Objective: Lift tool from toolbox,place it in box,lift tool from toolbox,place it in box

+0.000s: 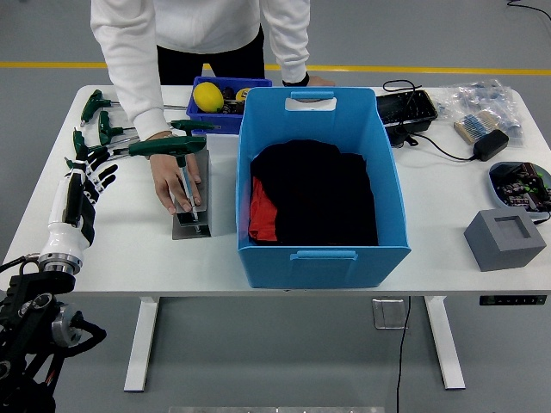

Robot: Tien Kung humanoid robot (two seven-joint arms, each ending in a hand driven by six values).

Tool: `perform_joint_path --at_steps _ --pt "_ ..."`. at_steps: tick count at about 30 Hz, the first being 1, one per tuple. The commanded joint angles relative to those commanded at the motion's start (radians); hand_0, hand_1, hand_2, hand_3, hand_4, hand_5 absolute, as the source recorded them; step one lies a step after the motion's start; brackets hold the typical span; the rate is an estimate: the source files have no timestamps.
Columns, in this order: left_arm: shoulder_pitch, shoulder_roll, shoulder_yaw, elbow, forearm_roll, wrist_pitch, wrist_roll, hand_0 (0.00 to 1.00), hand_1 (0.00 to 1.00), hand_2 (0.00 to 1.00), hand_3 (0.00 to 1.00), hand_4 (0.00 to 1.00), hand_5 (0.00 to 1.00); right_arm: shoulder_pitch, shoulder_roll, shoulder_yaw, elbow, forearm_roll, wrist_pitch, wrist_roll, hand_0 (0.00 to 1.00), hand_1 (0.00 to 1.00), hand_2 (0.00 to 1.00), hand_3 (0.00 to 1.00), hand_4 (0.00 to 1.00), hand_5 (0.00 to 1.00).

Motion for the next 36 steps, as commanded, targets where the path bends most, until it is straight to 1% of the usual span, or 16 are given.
perform_joint_path --at_steps 4,5,7,10,11,14,16,17,19,22,23,26,28,34,35,36 --pt "-0.009 0.013 -0.001 -0.063 0.112 0.051 -0.019 0.823 0.832 0.913 0.840 0.910 0.974 0.000 -0.001 0.000 0.000 0.001 0.000 0.000 0.671 0.643 0.708 0.575 0.781 0.729" --pt "-0.011 0.016 -0.002 -0.080 0.153 0.062 -0.019 0.872 0.875 0.955 0.869 0.998 0.780 0.000 -0.001 0.000 0.000 0.000 0.000 0.000 0.672 0.643 0.708 0.575 0.781 0.729" --pt "-0.022 0.031 0.005 -0.134 0.234 0.081 -0.002 0.872 0.875 0.955 0.869 0.998 0.780 0.001 -0.001 0.001 0.000 -0.001 0.000 0.000 0.672 0.643 0.708 0.575 0.781 0.729" --pt "-0.041 0.057 0.023 -0.215 0.358 0.082 0.038 0.872 0.875 0.955 0.869 0.998 0.780 0.003 0.000 0.002 0.000 -0.002 0.000 0.000 0.672 0.643 0.708 0.575 0.781 0.729" --pt "-0.050 0.067 0.032 -0.247 0.403 0.074 0.061 0.931 0.957 0.998 0.939 0.998 0.631 0.003 0.000 0.002 0.000 -0.002 0.000 0.000 0.671 0.643 0.708 0.575 0.781 0.728" --pt "-0.075 0.099 0.069 -0.327 0.527 0.018 0.134 0.931 0.957 0.998 0.939 0.998 0.631 0.004 -0.001 0.001 0.000 -0.002 0.001 0.000 0.671 0.643 0.708 0.575 0.781 0.728" --pt "-0.094 0.121 0.102 -0.370 0.611 -0.037 0.182 0.931 0.957 0.998 0.939 0.998 0.631 0.004 -0.002 -0.001 0.000 -0.001 0.000 0.000 0.671 0.643 0.708 0.575 0.781 0.728" --pt "-0.106 0.134 0.120 -0.389 0.655 -0.065 0.204 0.981 0.998 0.998 0.998 0.998 0.568 0.005 -0.002 0.001 0.000 -0.001 0.000 0.000 0.671 0.643 0.708 0.574 0.782 0.728" --pt "-0.129 0.153 0.150 -0.418 0.740 -0.131 0.247 0.981 0.998 0.998 0.998 0.998 0.568 0.005 -0.002 0.002 0.000 -0.002 0.001 0.000 0.671 0.643 0.708 0.574 0.782 0.728" --pt "-0.166 0.172 0.181 -0.429 0.863 -0.209 0.293 0.981 0.998 0.998 0.998 0.998 0.568 0.005 -0.002 0.001 -0.001 0.001 0.000 0.000 0.671 0.643 0.708 0.574 0.782 0.728" --pt "-0.185 0.179 0.196 -0.425 0.909 -0.239 0.311 0.976 0.998 0.998 0.998 0.998 0.517 0.004 -0.002 0.000 -0.001 0.002 0.000 0.000 0.671 0.643 0.708 0.575 0.782 0.730" --pt "-0.232 0.191 0.235 -0.395 1.039 -0.283 0.358 0.976 0.998 0.998 0.998 0.998 0.517 0.004 -0.002 -0.004 -0.002 0.006 0.000 -0.001 0.671 0.643 0.708 0.575 0.782 0.730" --pt "-0.258 0.197 0.256 -0.370 1.115 -0.292 0.382 0.976 0.998 0.998 0.998 0.998 0.517 0.005 -0.002 -0.003 -0.001 0.005 0.000 0.000 0.671 0.643 0.708 0.575 0.782 0.730" --pt "-0.344 0.219 0.313 -0.290 1.131 -0.301 0.461 0.964 0.987 0.998 0.998 0.998 0.520 0.008 -0.002 0.000 0.000 0.002 0.001 0.000 0.671 0.642 0.708 0.575 0.782 0.728" --pt "-0.353 0.221 0.319 -0.282 1.131 -0.307 0.472 0.939 0.957 0.965 0.954 0.998 0.536 0.008 -0.002 -0.001 0.000 0.003 0.001 0.000 0.672 0.643 0.708 0.575 0.782 0.729" --pt "-0.364 0.224 0.327 -0.271 1.131 -0.317 0.489 0.939 0.957 0.965 0.954 0.998 0.536 0.007 -0.002 -0.003 -0.001 0.004 0.001 0.000 0.672 0.643 0.708 0.575 0.782 0.729"
